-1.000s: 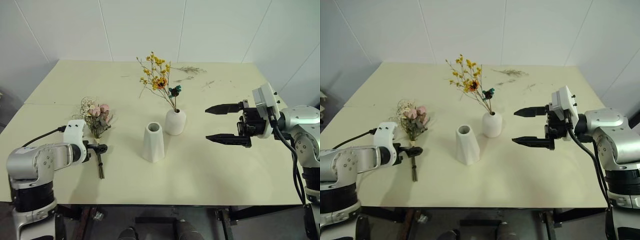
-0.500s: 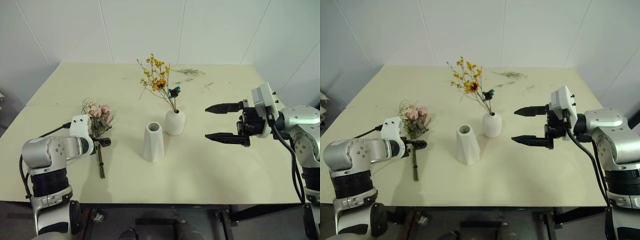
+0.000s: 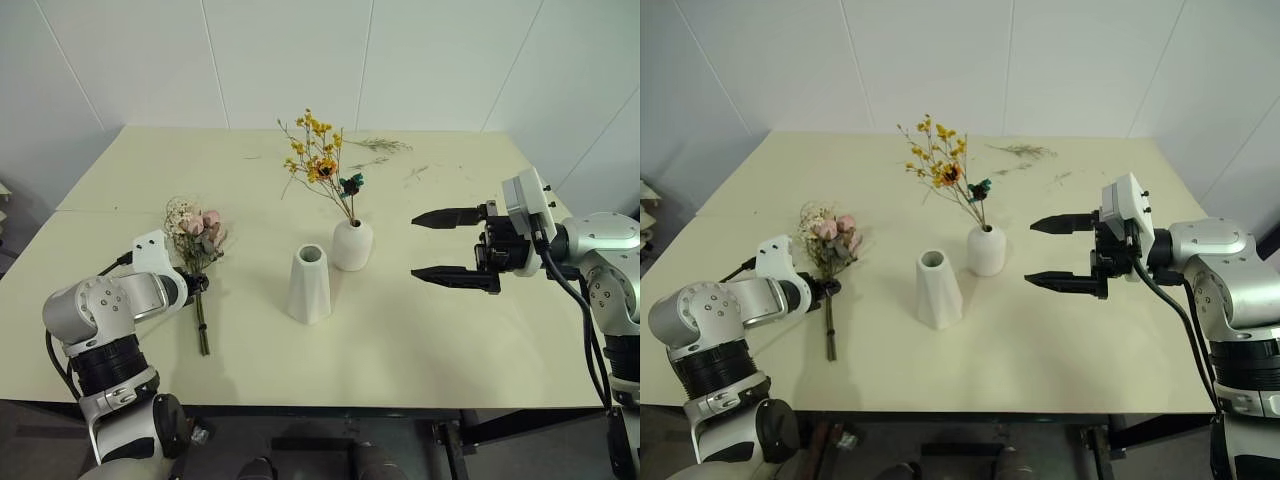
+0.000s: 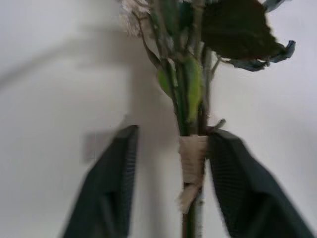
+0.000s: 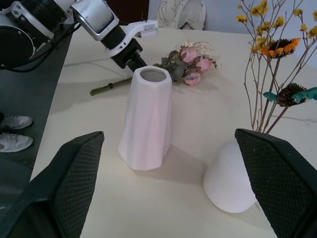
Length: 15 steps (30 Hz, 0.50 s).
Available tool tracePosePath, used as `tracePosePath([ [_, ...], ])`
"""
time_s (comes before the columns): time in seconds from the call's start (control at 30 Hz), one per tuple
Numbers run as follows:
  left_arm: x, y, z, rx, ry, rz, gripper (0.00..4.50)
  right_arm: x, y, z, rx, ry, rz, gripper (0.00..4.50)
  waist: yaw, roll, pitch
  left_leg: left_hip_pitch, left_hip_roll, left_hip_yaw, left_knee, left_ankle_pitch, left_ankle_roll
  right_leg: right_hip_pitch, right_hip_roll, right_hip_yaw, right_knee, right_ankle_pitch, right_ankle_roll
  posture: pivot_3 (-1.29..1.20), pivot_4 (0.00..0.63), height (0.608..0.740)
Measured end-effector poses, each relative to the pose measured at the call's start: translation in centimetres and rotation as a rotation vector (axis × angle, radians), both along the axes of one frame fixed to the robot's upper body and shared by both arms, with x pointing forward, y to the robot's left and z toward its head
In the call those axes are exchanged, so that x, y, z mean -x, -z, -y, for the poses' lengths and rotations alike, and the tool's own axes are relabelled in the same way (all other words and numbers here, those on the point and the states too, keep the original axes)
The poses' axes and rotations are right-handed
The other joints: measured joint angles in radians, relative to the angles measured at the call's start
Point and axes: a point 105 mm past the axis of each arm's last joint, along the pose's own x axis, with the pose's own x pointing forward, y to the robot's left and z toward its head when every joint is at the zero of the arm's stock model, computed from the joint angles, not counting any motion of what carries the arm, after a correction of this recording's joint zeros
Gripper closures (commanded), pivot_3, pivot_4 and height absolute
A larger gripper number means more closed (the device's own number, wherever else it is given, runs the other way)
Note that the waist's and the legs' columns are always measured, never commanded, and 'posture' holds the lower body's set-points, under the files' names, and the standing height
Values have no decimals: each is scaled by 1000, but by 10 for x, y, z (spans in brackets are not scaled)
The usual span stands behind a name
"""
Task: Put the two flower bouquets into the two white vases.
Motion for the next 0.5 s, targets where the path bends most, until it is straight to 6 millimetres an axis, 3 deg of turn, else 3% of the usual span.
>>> tracePosePath([
  [0.13,-1,-1,5,30,12,5,4410,0,0,0,2,3,0,0,-3,0,0,-1,0,0,0,-1,-1,-1,0,0,0,2,6,0,150,740],
  [0.27,-4,-9,9,59,38,38,4411,-1,0,0,2,4,-1,0,-4,-1,0,-4,0,0,-1,-2,-2,-5,0,0,0,2,7,0,150,740],
  [0.5,-21,-57,0,-33,80,291,4411,-2,2,1,3,19,-2,0,-7,-1,0,-8,1,0,-3,-4,-2,-9,0,0,1,2,7,0,150,740],
])
